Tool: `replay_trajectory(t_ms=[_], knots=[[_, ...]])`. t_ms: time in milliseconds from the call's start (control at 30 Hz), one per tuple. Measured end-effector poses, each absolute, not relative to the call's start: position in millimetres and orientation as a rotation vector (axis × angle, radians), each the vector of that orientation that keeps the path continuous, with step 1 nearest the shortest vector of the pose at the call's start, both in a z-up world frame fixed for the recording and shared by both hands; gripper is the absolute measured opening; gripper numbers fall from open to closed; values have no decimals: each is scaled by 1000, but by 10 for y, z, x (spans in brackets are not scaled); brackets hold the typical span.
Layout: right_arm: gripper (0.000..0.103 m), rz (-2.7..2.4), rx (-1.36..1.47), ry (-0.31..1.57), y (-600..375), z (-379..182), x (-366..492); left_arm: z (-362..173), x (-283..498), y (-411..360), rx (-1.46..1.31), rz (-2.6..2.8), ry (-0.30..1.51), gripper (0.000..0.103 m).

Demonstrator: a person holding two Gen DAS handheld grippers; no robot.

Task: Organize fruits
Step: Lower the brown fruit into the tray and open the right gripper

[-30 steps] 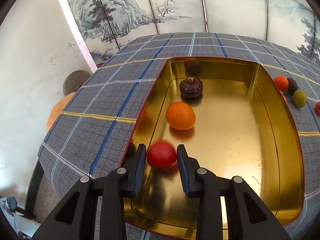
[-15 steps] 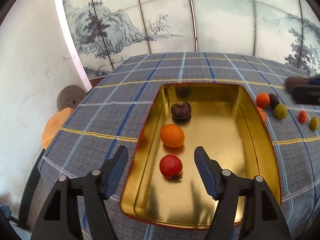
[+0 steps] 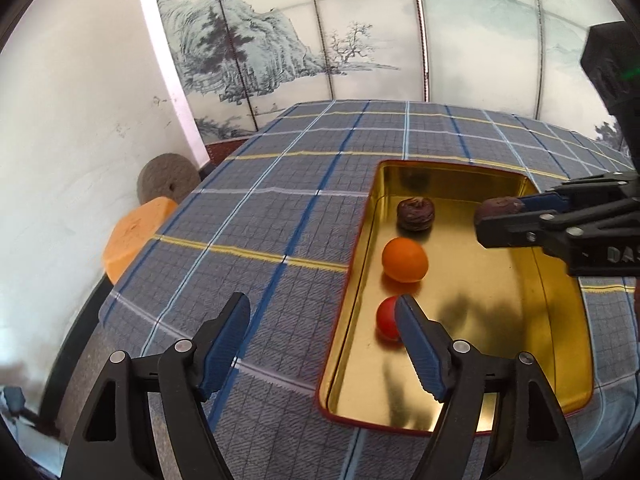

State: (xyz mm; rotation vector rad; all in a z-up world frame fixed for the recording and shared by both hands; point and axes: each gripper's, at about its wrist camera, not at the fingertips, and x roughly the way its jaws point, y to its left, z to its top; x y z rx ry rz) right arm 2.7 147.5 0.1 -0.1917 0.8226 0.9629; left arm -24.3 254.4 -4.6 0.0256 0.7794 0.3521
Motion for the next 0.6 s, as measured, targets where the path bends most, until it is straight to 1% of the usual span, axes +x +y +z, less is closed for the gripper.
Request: replay_trajectory(t_ms=[200, 333, 400, 467, 500, 600], knots=[[33, 943, -191, 871, 1671, -116, 210, -106, -259, 2591, 17, 364, 800, 76], [37, 945, -152, 864, 1716, -87, 258, -120, -274, 2597, 7, 370, 807, 77], [48, 943, -127, 844, 1698, -19, 267, -118, -282, 2597, 1, 370, 812, 77], [55, 978, -66, 805, 1616, 91, 243, -111, -290, 2592, 1, 370, 811, 77], [58, 982, -50, 769, 1544, 172, 203, -108, -291, 2591, 4, 369, 810, 77], [61, 966, -48, 699, 1341, 326, 69, -52, -330, 2557, 13, 359, 797, 77]])
